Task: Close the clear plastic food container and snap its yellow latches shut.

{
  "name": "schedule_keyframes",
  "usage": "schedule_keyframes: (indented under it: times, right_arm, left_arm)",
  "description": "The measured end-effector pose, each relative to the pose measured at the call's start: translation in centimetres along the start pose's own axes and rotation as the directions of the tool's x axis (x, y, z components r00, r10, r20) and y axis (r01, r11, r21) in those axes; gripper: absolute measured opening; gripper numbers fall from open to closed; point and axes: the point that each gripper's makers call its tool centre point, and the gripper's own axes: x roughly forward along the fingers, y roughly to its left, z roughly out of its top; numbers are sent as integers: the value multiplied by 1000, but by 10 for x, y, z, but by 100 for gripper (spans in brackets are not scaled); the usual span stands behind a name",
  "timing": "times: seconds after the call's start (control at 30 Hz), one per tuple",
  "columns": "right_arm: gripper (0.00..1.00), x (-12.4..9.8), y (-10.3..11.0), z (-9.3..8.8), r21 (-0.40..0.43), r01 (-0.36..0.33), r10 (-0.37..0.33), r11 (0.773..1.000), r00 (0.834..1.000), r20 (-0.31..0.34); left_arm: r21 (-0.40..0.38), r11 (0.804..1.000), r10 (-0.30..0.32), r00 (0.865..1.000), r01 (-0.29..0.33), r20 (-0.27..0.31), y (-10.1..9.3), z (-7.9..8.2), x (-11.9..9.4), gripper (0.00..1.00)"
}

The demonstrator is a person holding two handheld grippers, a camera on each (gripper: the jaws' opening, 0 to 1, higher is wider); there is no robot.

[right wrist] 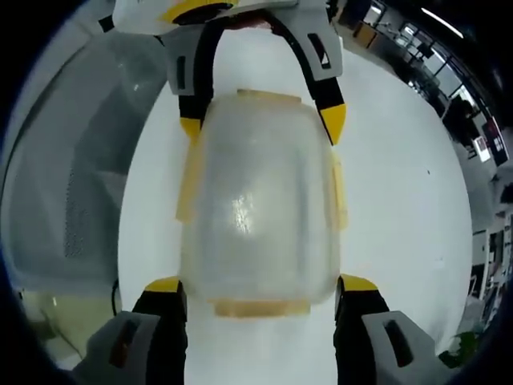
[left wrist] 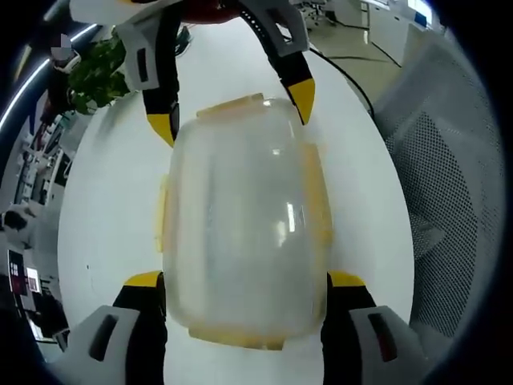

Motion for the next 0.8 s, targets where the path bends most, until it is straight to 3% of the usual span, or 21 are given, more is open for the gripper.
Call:
schedule_keyframes:
  times: [0.4,0.8]
  right_arm:
    - [75,0,1,0,-8,-2,2,1000,1000,-25]
    - [75,7,2,26,-10,-3,3,1000,1000,-12]
  left_arm:
    - [-3,1000,0,1000,0,10,-1,1,0,80]
    - [-3,1000,2,1000,-2,-3,-5,-25,-9,80]
